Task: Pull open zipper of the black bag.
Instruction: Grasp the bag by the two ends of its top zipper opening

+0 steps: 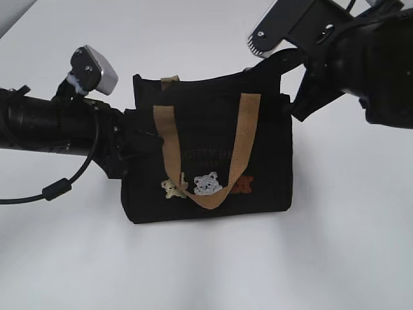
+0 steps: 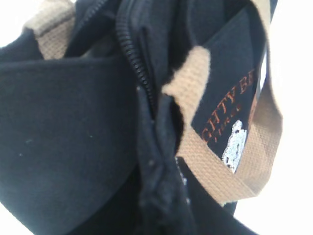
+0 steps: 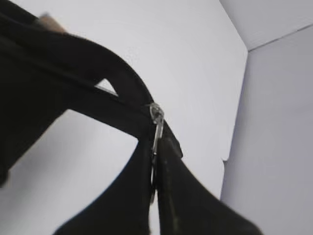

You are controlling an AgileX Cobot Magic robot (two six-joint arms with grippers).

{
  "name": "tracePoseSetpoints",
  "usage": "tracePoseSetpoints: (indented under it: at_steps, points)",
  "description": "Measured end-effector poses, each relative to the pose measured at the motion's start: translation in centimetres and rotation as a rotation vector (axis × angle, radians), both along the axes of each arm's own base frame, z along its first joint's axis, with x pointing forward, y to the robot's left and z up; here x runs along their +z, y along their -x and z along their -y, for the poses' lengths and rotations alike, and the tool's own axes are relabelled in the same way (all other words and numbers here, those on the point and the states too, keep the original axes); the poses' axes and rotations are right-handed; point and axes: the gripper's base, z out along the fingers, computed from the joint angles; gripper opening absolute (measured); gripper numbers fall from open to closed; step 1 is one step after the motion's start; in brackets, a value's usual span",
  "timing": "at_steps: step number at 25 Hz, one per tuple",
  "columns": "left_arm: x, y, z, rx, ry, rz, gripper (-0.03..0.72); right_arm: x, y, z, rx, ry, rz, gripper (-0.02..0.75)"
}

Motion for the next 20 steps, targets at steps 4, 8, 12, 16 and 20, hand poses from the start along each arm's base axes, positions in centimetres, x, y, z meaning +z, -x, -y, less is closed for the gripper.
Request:
tracePoseSetpoints:
  at_steps: [4,8,12,16,20]
  points:
    - [0.0,0.0,0.0,0.001,-0.004,0.001,0.069,0.3,0.1,0.4,-0.024,0.025,0.008,0.0]
    - [-0.1,0.0,-0.1,0.025,0.001,-0.024,0.092,0.2,0.0,-0.6,0.034,-0.086,0.013,0.0]
    - [-0.3,-0.2,-0.3,0.1,0.018,-0.09,0.333,0.1,0.0,-1.6,0.029,-0.314,0.023,0.003]
    - [-0.4,-0.2,-0.5,0.186,0.059,-0.182,0.482,0.1,0.1,-2.5,0.021,-0.51,0.013,0.06]
    - [-0.5,-0.1,-0.5,0.2,0.061,-0.213,0.503,0.0,0.1,-2.7,-0.01,-0.591,0.012,0.201]
